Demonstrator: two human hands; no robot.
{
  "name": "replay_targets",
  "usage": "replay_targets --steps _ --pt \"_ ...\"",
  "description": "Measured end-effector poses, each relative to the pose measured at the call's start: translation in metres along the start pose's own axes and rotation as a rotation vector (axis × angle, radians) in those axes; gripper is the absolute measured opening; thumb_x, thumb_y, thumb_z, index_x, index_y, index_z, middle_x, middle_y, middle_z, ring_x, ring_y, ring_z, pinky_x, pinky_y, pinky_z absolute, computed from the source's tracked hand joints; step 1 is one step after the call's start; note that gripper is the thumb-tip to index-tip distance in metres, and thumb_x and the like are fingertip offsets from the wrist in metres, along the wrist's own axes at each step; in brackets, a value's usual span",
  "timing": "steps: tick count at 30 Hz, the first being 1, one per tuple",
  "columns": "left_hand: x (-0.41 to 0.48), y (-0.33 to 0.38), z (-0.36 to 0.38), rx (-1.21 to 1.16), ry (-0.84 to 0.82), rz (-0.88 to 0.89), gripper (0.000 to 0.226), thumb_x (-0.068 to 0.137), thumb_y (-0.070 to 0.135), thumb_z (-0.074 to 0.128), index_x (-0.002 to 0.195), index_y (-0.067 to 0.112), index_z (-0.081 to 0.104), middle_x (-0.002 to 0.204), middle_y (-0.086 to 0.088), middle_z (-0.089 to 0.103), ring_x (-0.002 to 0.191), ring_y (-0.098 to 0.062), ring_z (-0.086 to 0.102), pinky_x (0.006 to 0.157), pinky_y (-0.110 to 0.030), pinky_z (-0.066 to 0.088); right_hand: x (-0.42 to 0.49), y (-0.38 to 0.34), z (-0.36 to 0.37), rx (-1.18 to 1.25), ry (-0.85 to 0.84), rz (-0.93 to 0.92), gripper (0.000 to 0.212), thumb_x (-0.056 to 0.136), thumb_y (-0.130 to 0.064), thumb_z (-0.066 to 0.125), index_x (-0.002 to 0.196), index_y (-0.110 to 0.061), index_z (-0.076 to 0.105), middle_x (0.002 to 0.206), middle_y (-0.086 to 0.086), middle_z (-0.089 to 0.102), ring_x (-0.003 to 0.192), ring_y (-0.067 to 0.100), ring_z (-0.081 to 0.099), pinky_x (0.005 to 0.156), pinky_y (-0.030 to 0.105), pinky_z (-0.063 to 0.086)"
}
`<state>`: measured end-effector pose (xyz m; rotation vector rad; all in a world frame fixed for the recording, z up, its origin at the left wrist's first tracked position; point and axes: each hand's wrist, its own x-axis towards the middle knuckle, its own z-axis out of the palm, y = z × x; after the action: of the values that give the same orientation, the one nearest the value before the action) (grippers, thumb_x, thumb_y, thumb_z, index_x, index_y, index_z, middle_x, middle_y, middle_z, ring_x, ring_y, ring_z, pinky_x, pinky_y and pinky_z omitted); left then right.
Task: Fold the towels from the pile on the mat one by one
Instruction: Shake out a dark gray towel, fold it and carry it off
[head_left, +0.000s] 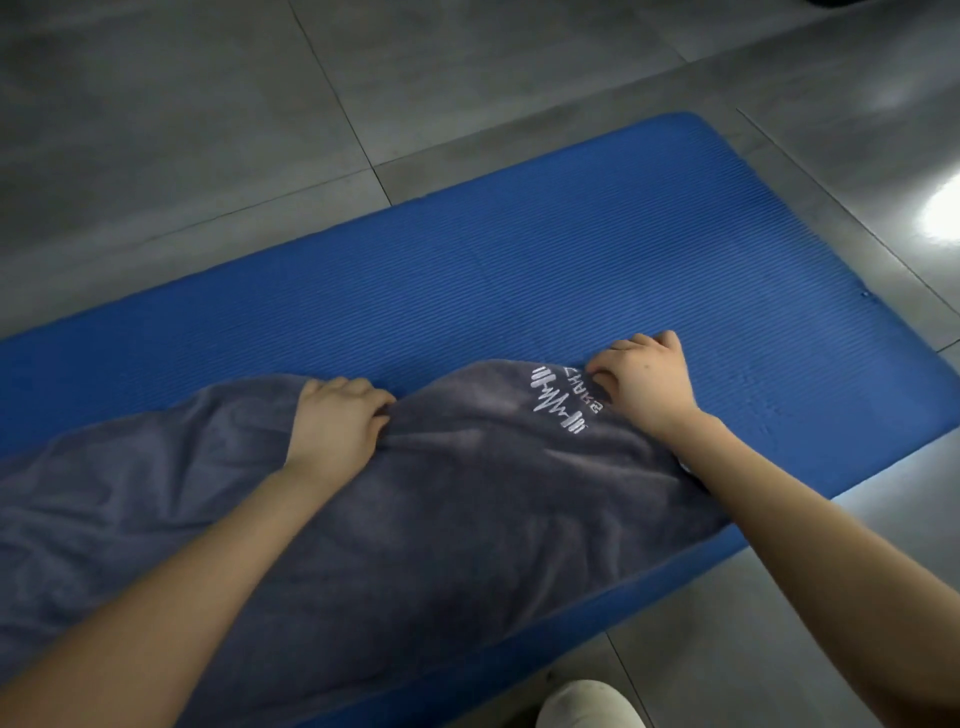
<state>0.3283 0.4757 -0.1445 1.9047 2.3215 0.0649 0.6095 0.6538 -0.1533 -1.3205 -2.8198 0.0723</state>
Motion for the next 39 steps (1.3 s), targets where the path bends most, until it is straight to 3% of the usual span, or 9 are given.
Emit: replay_targets --steps 3,7,9,13,17,22,26,30,39 --pt "-0.037 0.002 -0.008 -0.025 0.164 0.217 0.029 0.083 0.023 0.044 0.084 0.017 0.072 0.072 0.001 0.063 0.065 -0.023 0.058 0.065 -0.034 0.039 -0.055 0.007 -0.018 0.056 0.278 -0.110 0.018 0.085 -0.022 0.053 0.080 -0.024 0.070 0.070 -0.005 0.063 0.069 0.026 0.058 0.069 0.036 0.029" --pt "-0.078 -0.005 -0.009 0.055 -0.071 0.469 0.031 0.082 0.040 0.042 0.077 0.030 0.071 0.069 0.013 0.062 0.065 -0.011 0.060 0.066 -0.027 0.044 -0.131 0.011 -0.023 -0.003 0.041 -0.387 0.015 0.071 -0.020 0.056 0.067 -0.031 0.067 0.059 -0.013 0.056 0.062 0.018 0.056 0.066 0.032 0.028" --pt "-0.077 -0.007 -0.009 0.001 -0.102 0.436 0.031 0.081 0.042 0.042 0.072 0.030 0.070 0.067 0.015 0.062 0.063 -0.009 0.060 0.064 -0.027 0.047 -0.140 0.010 -0.016 0.026 -0.038 -0.450 0.014 0.061 -0.017 0.065 0.060 -0.030 0.061 0.053 -0.013 0.052 0.058 0.014 0.051 0.062 0.030 0.031" --pt "-0.049 -0.009 -0.007 -0.022 0.000 0.220 0.027 0.082 0.038 0.051 0.086 0.021 0.072 0.079 0.005 0.066 0.071 -0.020 0.062 0.064 -0.035 0.045 -0.109 -0.004 -0.021 0.171 0.065 -0.125 0.029 0.082 -0.037 0.045 0.076 -0.024 0.069 0.065 -0.009 0.064 0.062 0.020 0.058 0.063 0.028 0.031" --pt "-0.035 -0.005 0.001 0.051 -0.255 0.106 0.034 0.086 0.043 0.059 0.118 0.030 0.063 0.109 0.009 0.064 0.100 -0.017 0.057 0.085 -0.035 0.035 -0.075 -0.011 -0.007 -0.019 -0.099 0.020 0.040 0.084 -0.055 0.051 0.102 -0.025 0.069 0.078 -0.005 0.068 0.074 0.026 0.059 0.069 0.035 0.035" --pt "-0.037 -0.006 0.001 -0.018 -0.147 0.099 0.020 0.080 0.034 0.069 0.100 0.030 0.069 0.084 0.011 0.065 0.084 -0.014 0.059 0.076 -0.027 0.027 -0.072 -0.012 -0.007 0.043 -0.023 -0.110 0.005 0.076 -0.035 0.072 0.074 -0.031 0.070 0.067 -0.009 0.059 0.065 0.019 0.051 0.066 0.032 0.026" --pt "-0.046 -0.020 -0.003 -0.094 -0.083 0.184 0.020 0.066 0.019 0.083 0.082 0.025 0.073 0.072 0.010 0.065 0.067 -0.017 0.062 0.067 -0.034 0.041 -0.110 -0.013 -0.016 0.120 0.157 -0.306 0.021 0.087 -0.032 0.050 0.077 -0.026 0.068 0.072 -0.005 0.058 0.064 0.022 0.050 0.065 0.034 0.028" --pt "-0.058 -0.026 0.002 -0.102 -0.084 0.257 0.023 0.065 0.012 0.083 0.083 0.019 0.070 0.075 0.007 0.064 0.067 -0.018 0.062 0.066 -0.034 0.047 -0.158 -0.019 -0.001 -0.053 0.023 -0.459 0.020 0.082 -0.024 0.052 0.090 -0.027 0.070 0.079 -0.006 0.060 0.066 0.021 0.049 0.064 0.034 0.029" --pt "-0.064 -0.038 0.004 -0.096 -0.030 0.207 0.013 0.071 0.007 0.078 0.076 0.012 0.066 0.070 0.000 0.060 0.061 -0.022 0.059 0.061 -0.035 0.047 -0.140 -0.045 -0.018 0.023 0.063 0.088 0.038 0.084 -0.050 0.044 0.078 -0.021 0.068 0.061 -0.005 0.064 0.059 0.024 0.058 0.067 0.035 0.041"
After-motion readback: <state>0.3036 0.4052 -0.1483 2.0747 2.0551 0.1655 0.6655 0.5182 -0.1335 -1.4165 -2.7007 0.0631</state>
